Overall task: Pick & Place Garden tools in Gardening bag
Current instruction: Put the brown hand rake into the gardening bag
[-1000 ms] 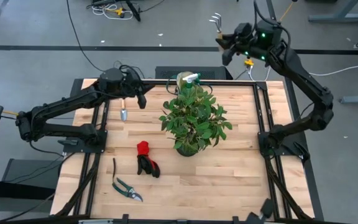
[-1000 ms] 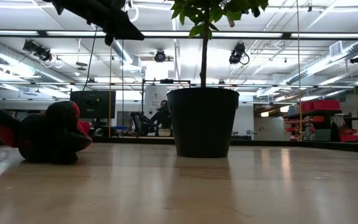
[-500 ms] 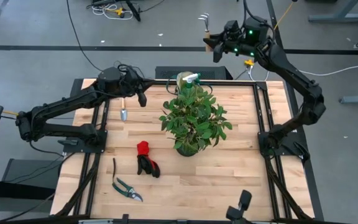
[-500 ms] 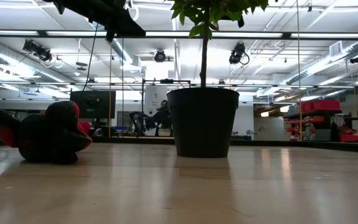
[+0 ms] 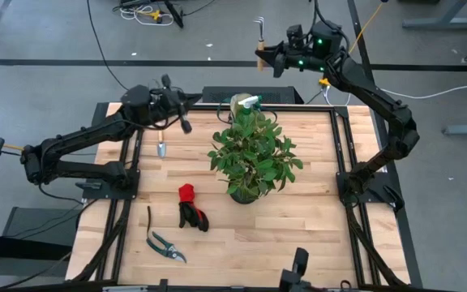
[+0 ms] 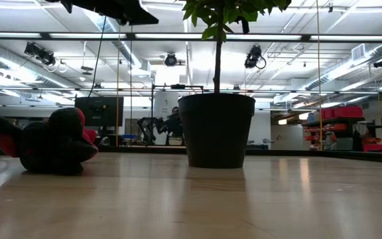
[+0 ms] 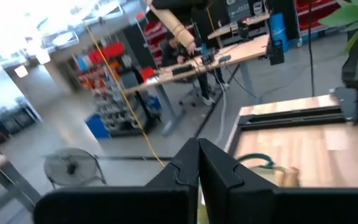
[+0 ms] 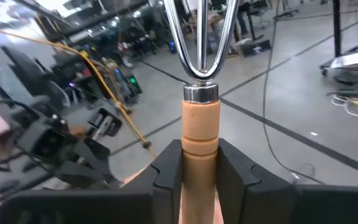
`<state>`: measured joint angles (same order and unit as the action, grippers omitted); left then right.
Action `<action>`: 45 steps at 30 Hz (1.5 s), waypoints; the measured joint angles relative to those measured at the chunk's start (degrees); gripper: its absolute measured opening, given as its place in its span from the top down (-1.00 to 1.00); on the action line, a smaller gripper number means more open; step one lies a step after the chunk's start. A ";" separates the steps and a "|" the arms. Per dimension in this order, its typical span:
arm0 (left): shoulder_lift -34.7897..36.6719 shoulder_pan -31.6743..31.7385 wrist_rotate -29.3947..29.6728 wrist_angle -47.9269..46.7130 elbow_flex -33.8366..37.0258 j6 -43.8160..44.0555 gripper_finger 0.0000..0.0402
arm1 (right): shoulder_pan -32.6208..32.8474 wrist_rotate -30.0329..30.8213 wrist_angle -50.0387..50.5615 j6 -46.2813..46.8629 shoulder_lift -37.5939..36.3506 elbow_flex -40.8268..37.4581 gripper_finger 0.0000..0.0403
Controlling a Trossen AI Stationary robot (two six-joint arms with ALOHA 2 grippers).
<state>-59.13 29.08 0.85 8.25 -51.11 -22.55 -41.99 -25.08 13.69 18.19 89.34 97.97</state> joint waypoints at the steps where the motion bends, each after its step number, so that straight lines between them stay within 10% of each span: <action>1: -0.06 0.00 0.01 0.86 0.00 -1.40 0.94 | 0.15 -0.04 -0.66 0.75 0.00 0.00 0.66; 9: -0.87 0.00 -0.07 4.45 -0.04 -8.20 0.83 | 0.65 -0.03 -3.69 10.38 -0.02 0.00 0.66; 28: -7.21 -1.92 -5.12 15.06 -0.08 -27.70 -0.27 | 0.65 -3.04 -3.17 28.34 -0.02 0.00 0.66; 45: -11.30 -3.23 -5.75 23.23 -0.07 -48.78 -0.25 | 2.39 -7.78 -2.38 39.63 -0.04 -4.24 0.66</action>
<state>-70.43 25.85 -4.91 31.48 -51.18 -71.33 -39.60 -32.85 11.31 57.83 89.30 93.74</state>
